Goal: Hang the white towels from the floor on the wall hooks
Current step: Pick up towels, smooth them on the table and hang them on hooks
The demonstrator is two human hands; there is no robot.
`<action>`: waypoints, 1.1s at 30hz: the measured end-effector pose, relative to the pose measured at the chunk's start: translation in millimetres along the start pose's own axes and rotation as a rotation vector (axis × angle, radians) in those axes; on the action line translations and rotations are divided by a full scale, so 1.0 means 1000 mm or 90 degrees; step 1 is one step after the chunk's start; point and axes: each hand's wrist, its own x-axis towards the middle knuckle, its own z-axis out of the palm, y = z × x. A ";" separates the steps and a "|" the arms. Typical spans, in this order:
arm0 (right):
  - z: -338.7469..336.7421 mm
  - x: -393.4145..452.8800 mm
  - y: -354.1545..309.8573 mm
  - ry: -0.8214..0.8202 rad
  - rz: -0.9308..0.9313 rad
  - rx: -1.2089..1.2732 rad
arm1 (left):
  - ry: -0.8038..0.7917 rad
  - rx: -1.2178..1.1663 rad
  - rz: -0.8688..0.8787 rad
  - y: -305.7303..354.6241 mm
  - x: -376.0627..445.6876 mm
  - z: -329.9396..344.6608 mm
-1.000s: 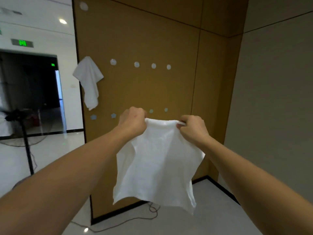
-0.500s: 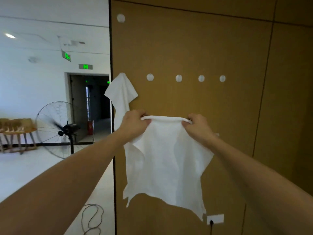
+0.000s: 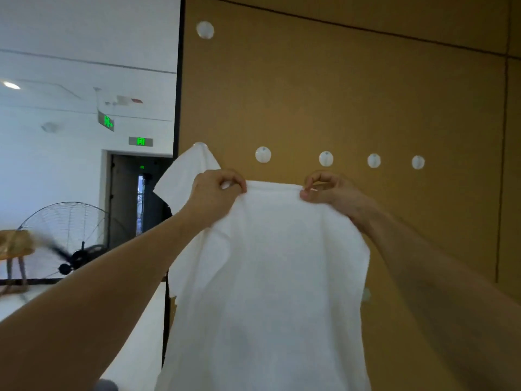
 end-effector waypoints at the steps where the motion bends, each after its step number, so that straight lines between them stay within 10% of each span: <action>1: -0.002 0.019 0.005 0.001 -0.006 -0.045 | -0.011 -0.004 0.005 -0.011 0.017 0.004; 9: -0.006 0.177 0.042 0.087 -0.160 -0.447 | -0.021 0.257 0.129 -0.081 0.138 0.050; 17: -0.014 0.293 0.068 0.193 -0.176 -0.409 | 0.082 0.411 0.114 -0.098 0.226 0.097; 24: 0.025 0.283 0.136 0.249 -0.253 -0.324 | 0.158 0.187 -0.007 -0.118 0.201 0.164; 33: 0.063 0.258 0.156 0.378 -0.262 -0.476 | 0.224 0.500 0.123 -0.125 0.165 0.168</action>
